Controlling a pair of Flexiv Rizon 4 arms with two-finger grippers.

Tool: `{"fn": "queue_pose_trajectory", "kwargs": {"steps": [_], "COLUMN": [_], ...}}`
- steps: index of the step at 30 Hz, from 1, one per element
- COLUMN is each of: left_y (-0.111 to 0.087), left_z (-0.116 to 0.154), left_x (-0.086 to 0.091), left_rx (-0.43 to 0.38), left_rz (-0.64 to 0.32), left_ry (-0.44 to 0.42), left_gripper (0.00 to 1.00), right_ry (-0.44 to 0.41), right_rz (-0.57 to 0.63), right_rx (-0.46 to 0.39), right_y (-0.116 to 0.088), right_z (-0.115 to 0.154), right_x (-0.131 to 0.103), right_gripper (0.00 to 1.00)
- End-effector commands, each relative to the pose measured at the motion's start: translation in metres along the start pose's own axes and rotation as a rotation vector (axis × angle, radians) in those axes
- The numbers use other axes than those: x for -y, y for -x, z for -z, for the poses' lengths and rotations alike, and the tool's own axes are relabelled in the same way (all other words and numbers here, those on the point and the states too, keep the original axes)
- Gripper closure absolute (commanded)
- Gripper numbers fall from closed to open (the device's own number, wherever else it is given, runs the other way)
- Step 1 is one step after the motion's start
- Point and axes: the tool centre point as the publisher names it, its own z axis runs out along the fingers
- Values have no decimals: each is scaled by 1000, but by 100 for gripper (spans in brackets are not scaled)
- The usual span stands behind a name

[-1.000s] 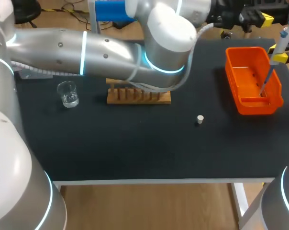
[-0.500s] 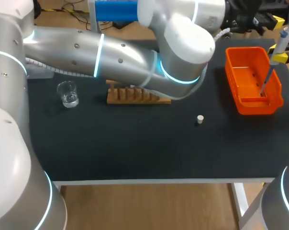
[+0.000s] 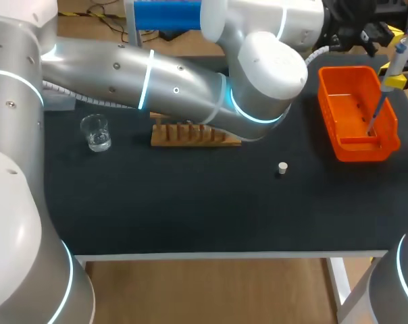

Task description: Invert the test tube, pick up the pipette, mount the tip to pipette, aspirate from beaker and dispense into the tube, eject the tip, return the pipette, and cap with the stopper.

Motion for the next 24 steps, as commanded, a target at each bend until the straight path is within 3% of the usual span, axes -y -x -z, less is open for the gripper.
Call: {"fn": "queue_pose_trajectory", "kwargs": {"steps": [1,24], "left_y": [7,11], "left_z": [-7,-17], "left_x": [-4,-19], "left_rx": [-11,-40], "left_rz": [1,43], "left_ry": [-98,-97], "left_gripper": [100,100], "right_ry": [-1,-1], "right_rz": [-1,-1], "right_rx": [-7,-7], "right_y": [2,2], "right_z": [3,3], "right_x": [0,0], "right_gripper": [100,100]}}
